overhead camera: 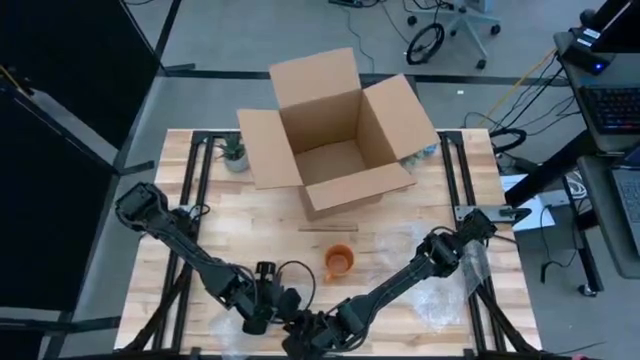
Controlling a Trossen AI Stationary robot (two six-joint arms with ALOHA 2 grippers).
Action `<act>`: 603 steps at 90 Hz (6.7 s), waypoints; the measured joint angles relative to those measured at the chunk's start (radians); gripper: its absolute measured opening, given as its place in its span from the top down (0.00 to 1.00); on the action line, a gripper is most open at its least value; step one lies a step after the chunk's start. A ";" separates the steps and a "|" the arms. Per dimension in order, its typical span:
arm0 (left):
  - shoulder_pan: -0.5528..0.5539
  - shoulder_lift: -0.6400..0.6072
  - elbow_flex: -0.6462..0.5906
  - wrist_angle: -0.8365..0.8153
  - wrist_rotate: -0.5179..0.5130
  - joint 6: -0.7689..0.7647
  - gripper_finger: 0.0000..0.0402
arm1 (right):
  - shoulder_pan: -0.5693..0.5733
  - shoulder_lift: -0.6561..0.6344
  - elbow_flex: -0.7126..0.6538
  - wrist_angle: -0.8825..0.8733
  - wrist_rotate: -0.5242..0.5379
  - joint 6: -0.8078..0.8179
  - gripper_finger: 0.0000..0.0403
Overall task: Wrap mug
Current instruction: Wrap the pink mug with transparent bubble wrap
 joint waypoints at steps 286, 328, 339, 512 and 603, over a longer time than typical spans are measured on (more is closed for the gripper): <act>-0.036 0.009 0.242 -0.359 0.090 0.169 0.65 | -0.029 0.087 0.002 0.195 -0.088 0.242 0.52; -0.039 0.003 0.253 -0.381 0.078 0.175 0.65 | -0.023 0.068 -0.004 0.194 -0.025 0.200 0.52; -0.039 0.000 0.253 -0.367 0.074 0.182 0.65 | -0.017 0.061 -0.004 0.242 0.018 0.085 0.52; -0.044 -0.074 0.247 -0.522 0.095 0.144 0.66 | 0.013 0.119 -0.003 0.489 0.357 -0.302 0.52; -0.047 -0.068 0.322 -0.639 0.102 0.131 0.66 | -0.045 0.112 0.005 0.333 0.015 0.020 0.52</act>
